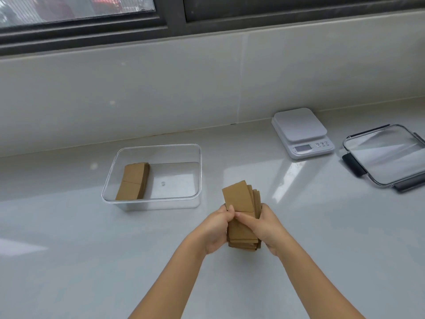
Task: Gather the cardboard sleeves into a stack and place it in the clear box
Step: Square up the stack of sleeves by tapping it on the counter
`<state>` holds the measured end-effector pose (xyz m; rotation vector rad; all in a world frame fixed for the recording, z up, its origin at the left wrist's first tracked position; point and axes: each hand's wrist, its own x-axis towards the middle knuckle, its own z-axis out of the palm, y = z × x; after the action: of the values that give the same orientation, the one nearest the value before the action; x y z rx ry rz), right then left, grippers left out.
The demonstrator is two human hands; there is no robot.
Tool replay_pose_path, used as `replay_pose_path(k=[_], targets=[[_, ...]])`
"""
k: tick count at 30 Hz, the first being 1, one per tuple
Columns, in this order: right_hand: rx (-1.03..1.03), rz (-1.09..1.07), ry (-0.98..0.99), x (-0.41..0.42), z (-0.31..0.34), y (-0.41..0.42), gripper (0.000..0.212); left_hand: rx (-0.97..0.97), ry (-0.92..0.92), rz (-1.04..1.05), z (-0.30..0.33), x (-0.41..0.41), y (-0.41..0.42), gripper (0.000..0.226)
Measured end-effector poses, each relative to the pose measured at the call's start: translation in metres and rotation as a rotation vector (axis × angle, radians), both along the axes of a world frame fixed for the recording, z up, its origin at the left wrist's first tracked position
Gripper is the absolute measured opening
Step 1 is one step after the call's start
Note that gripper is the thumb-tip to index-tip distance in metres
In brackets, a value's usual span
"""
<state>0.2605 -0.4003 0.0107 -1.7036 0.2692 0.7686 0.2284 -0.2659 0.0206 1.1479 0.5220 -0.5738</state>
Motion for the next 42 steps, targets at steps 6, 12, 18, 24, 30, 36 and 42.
replay_pose_path(k=[6, 12, 18, 24, 30, 36, 42], targets=[[-0.05, 0.155, -0.282, -0.033, 0.038, 0.016, 0.06, -0.08, -0.224, -0.036, 0.028, -0.043, 0.043, 0.037], [-0.318, 0.604, -0.688, -0.074, 0.06, 0.051, 0.065, 0.394, -0.399, -0.031, 0.035, -0.103, 0.098, 0.098], [-0.667, 1.038, -0.959, -0.107, 0.032, 0.099, 0.064, 0.997, -0.567, -0.132, 0.015, -0.158, 0.117, 0.081], [-0.839, 1.203, -1.061, -0.121, 0.017, 0.126, 0.054, 1.601, -0.466, -0.469, -0.005, -0.172, 0.109, 0.069], [-0.706, 1.106, -0.999, -0.12, -0.009, 0.129, 0.079, 1.728, -0.237, -0.654, -0.019, -0.164, 0.101, 0.086], [-0.784, 0.953, -0.858, -0.106, -0.015, 0.099, 0.074, 1.744, -0.286, -0.669, -0.028, -0.152, 0.108, 0.075], [-0.788, 0.906, -0.919, -0.109, -0.011, 0.104, 0.053, 1.755, -0.376, -0.63, -0.017, -0.144, 0.112, 0.052]])
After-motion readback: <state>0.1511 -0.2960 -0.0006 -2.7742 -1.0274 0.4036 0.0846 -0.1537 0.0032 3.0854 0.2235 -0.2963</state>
